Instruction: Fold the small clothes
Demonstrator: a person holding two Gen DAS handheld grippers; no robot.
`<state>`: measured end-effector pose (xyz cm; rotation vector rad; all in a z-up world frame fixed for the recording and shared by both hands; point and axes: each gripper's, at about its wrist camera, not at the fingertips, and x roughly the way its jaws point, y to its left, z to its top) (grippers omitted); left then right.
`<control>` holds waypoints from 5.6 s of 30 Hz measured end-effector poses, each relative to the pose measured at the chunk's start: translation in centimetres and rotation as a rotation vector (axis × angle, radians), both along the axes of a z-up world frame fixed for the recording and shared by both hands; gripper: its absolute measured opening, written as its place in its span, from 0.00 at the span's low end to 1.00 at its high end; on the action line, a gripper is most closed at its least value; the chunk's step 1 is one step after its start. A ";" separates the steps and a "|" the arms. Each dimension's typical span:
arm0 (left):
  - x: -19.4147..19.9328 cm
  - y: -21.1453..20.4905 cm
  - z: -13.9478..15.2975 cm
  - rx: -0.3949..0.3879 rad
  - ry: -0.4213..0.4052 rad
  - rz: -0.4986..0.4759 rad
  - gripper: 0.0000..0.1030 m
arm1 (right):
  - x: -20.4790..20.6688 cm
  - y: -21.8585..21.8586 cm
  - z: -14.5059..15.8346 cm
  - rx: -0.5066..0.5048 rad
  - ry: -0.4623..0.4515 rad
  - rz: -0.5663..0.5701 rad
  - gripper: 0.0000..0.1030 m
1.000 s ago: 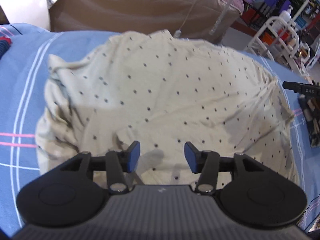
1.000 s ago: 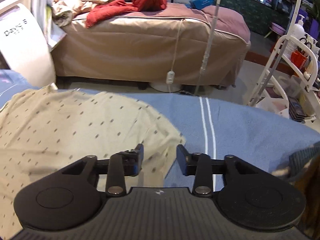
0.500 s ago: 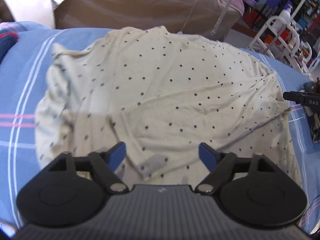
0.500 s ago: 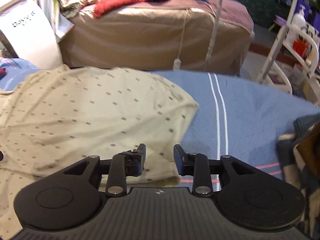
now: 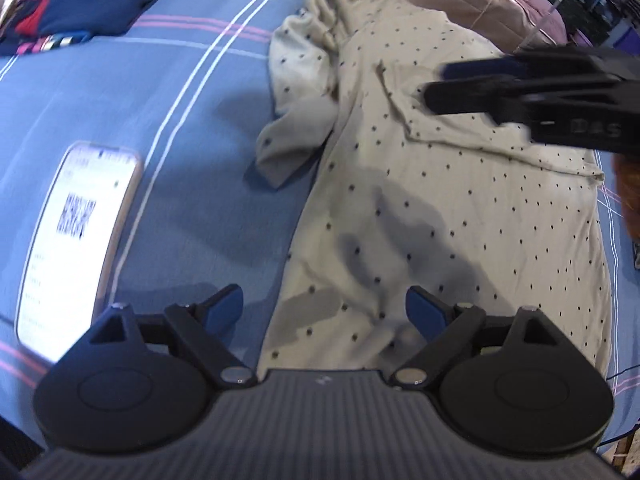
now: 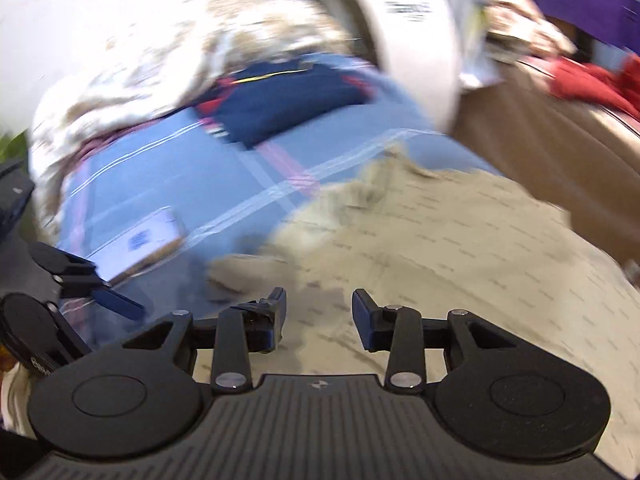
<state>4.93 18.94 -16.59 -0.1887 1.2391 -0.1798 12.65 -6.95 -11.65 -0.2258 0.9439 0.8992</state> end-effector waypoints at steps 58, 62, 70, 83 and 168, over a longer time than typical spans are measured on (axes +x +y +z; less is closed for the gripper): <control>6.6 -11.1 2.2 -0.088 -0.147 -0.227 0.86 | 1.0 -28.4 -0.1 -0.088 -0.011 -0.793 0.13; 6.9 -12.1 1.6 -0.091 -0.139 -0.241 0.86 | 0.6 -27.7 1.3 -0.228 -0.172 -0.660 0.14; 8.9 -13.0 0.3 -0.069 -0.123 -0.274 0.86 | -1.2 -27.2 -3.0 -0.267 -0.015 -0.538 0.47; 10.2 -13.4 0.2 -0.064 -0.122 -0.276 0.86 | -2.8 -31.0 -4.1 -0.015 0.120 -0.971 0.47; 22.1 -9.2 -2.3 0.180 -0.215 -0.090 0.14 | 1.1 -34.8 -6.5 0.006 0.215 -1.048 0.01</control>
